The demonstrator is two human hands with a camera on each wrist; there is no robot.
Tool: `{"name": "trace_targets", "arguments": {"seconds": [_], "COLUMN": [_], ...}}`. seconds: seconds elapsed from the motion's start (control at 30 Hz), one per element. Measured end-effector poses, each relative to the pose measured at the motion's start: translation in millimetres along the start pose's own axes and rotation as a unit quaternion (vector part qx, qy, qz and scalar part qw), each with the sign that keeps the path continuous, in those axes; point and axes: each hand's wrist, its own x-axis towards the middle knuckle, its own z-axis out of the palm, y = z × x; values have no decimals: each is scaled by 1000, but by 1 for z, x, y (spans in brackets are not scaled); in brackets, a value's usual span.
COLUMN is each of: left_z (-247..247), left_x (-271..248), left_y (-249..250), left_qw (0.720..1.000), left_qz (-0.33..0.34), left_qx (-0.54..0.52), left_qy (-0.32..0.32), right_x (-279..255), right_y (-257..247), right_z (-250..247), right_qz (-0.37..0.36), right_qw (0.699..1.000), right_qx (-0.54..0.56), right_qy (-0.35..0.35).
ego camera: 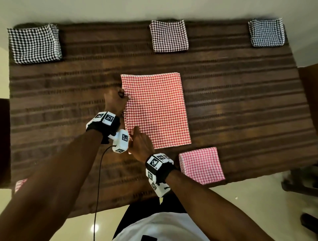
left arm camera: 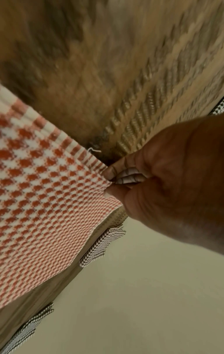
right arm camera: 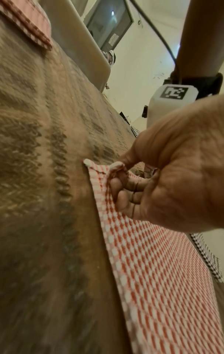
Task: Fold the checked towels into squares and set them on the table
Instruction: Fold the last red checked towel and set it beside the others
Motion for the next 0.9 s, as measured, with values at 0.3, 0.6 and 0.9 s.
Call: {"name": "trace_targets", "arguments": {"seconds": [0.3, 0.6, 0.9], "left_z": [9, 71, 62], "left_x": [-20, -19, -16], "left_y": [-4, 7, -13], "left_qw": [988, 967, 963], "left_qz": [74, 136, 129], "left_qx": [25, 214, 236], "left_qy": [135, 4, 7], "right_x": [14, 127, 135], "right_y": [24, 44, 128], "right_z": [-48, -91, -150], "right_qz": [-46, -83, 22], "right_qw": [986, 954, 947], "right_qx": [-11, -246, -240], "right_qy": [161, 153, 214]}}
